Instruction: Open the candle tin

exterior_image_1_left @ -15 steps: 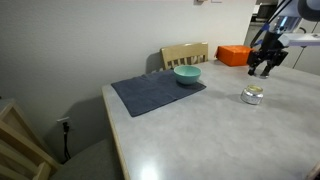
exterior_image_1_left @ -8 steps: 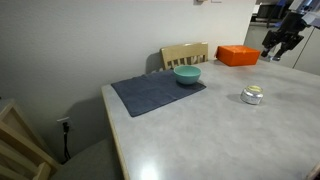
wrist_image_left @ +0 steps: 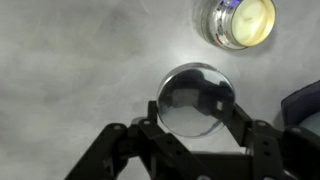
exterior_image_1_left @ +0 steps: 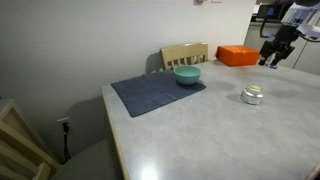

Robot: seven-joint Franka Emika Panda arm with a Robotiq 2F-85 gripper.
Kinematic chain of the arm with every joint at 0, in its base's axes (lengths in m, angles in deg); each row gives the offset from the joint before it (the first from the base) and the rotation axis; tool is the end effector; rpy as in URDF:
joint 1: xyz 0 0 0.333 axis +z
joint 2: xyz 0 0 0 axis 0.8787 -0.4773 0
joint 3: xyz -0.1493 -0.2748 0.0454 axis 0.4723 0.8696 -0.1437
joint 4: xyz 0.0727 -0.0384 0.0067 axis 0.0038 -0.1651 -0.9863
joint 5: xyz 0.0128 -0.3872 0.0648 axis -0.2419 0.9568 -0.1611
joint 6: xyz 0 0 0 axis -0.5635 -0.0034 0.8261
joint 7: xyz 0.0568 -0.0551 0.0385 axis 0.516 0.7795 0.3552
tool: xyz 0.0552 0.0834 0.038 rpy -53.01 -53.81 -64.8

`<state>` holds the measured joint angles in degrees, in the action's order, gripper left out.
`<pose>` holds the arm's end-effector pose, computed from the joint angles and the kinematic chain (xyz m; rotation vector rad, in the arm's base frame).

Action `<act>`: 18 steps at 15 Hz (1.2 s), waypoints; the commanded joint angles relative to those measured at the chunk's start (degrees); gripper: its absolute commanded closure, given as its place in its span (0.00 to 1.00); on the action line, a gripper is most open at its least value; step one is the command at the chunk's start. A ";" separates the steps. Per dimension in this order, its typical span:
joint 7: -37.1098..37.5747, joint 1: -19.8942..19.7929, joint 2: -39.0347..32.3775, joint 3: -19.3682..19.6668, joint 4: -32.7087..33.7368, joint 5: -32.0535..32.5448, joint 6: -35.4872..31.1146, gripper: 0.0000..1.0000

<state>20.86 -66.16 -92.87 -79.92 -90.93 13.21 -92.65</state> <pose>0.5183 -0.0993 0.2630 -2.9247 0.4472 -0.1603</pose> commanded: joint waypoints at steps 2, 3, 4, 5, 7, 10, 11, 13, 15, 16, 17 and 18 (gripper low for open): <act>-2.47 -3.31 -11.97 -3.69 8.90 -1.34 1.16 0.57; -2.10 -3.83 -13.95 -4.30 10.44 -0.88 1.33 0.57; -1.70 -4.26 -15.74 -4.84 11.83 -0.42 1.26 0.57; -1.31 -4.61 -17.19 -5.35 13.04 -0.09 1.29 0.57; -0.19 -4.88 -19.47 -5.75 14.93 0.84 0.83 0.57; 3.08 -3.88 -21.48 -4.89 16.06 1.85 -3.87 0.57; 4.89 -3.13 -21.85 -4.29 15.88 2.43 -6.74 0.57; 8.14 -2.05 -22.51 -3.75 15.26 4.01 -13.45 0.57; 11.23 -1.83 -23.55 -3.58 15.77 5.55 -16.47 0.57; 12.91 -1.53 -24.06 -3.15 16.11 6.48 -16.35 0.57; 14.83 -1.01 -24.29 -2.31 16.66 7.57 -14.39 0.57; 16.06 -1.11 -24.66 -2.24 17.03 8.01 -13.81 0.57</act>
<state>33.08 -68.32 -115.93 -83.86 -75.58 19.32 -107.61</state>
